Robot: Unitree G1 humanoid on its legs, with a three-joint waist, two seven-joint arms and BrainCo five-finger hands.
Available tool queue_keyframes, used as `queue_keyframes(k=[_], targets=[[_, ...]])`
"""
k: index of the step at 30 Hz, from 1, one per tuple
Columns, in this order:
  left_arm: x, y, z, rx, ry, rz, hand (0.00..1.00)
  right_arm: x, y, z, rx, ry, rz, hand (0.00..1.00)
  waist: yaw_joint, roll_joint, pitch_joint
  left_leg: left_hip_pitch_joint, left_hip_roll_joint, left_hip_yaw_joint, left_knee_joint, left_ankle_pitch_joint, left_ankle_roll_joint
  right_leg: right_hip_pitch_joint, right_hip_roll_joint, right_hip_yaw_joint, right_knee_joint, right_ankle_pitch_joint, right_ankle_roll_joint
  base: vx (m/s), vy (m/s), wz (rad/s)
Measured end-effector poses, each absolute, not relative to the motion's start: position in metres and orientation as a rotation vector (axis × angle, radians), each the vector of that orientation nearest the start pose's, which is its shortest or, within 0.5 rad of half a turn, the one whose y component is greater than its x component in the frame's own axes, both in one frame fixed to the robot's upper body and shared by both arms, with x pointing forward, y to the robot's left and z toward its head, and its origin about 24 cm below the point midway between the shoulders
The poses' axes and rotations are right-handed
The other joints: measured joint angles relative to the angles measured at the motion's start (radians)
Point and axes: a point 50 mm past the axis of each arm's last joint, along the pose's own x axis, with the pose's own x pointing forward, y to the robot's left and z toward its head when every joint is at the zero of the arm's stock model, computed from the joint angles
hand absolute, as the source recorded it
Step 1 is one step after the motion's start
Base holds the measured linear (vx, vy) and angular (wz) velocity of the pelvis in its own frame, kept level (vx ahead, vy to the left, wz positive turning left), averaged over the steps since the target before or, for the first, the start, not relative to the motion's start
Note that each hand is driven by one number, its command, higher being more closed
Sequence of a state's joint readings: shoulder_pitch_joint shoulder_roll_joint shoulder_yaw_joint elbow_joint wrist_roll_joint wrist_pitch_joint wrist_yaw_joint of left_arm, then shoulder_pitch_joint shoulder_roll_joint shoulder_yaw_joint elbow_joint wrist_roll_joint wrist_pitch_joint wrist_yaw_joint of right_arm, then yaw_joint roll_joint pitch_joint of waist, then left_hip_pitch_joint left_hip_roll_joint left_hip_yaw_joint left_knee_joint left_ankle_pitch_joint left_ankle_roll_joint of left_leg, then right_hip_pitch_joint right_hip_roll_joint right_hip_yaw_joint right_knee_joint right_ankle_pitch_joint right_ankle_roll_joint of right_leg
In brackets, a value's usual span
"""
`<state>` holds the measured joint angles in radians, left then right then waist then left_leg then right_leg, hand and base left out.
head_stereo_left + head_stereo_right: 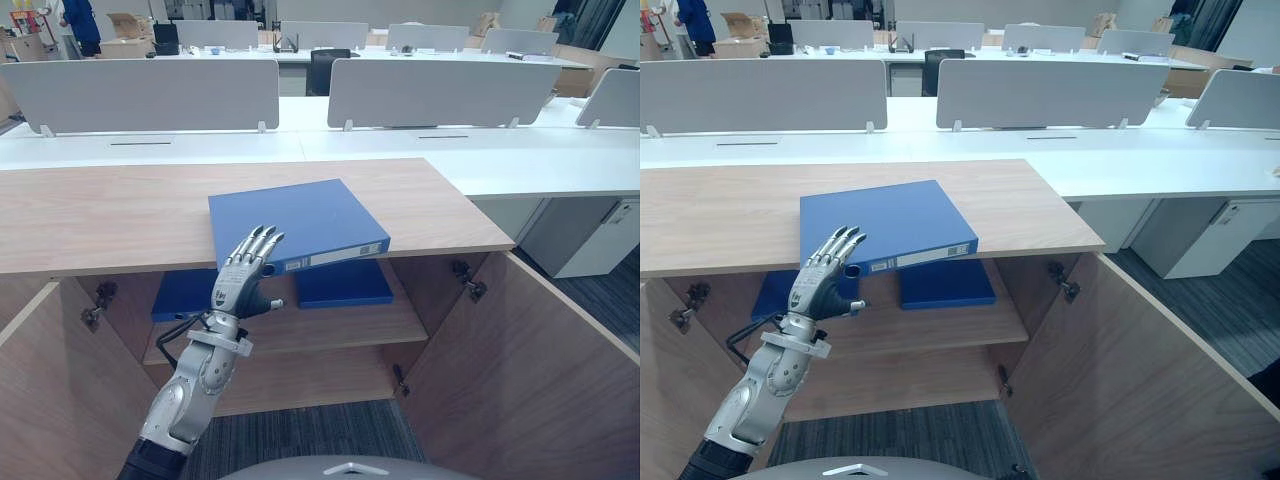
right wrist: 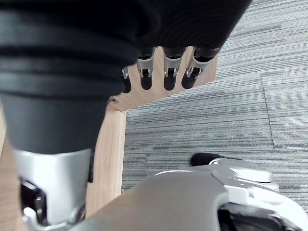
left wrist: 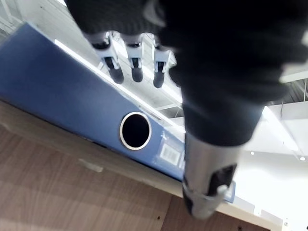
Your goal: Walk over to the cabinet, pick up the folder, carry it to the office cabinet, place the folder inside the office cabinet, then close the office cabinet door
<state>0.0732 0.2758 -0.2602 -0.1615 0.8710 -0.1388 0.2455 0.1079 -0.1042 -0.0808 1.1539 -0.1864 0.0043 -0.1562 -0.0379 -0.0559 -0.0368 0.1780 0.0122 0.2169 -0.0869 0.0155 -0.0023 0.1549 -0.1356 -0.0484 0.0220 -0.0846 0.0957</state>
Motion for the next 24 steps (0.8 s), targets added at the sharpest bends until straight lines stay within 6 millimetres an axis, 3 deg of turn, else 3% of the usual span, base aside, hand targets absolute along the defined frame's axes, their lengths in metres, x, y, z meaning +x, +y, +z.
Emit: queue_keyframes(k=[13, 24], targets=[[0.231, 0.134, 0.067, 1.197, -0.431, -0.09, 0.0, 0.064, -0.208, -0.169, -0.286, 1.242, -0.183, 0.0, -0.014, 0.004, 0.012, 0.0, 0.0, 0.0, 0.0, -0.001, -0.001, 0.001, 0.0, -0.001, -0.002, 0.001, -0.001, 0.0, 0.0, 0.0], [0.236, 0.134, 0.075, 1.193, -0.478, -0.04, 0.0, 0.064, -0.208, -0.169, -0.278, 1.244, -0.189, 0.0, -0.019, 0.0, 0.015, 0.0, 0.001, -0.017, 0.0, -0.001, -0.002, 0.015, 0.0, -0.021, -0.014, 0.002, -0.004, 0.0, -0.013, 0.04]])
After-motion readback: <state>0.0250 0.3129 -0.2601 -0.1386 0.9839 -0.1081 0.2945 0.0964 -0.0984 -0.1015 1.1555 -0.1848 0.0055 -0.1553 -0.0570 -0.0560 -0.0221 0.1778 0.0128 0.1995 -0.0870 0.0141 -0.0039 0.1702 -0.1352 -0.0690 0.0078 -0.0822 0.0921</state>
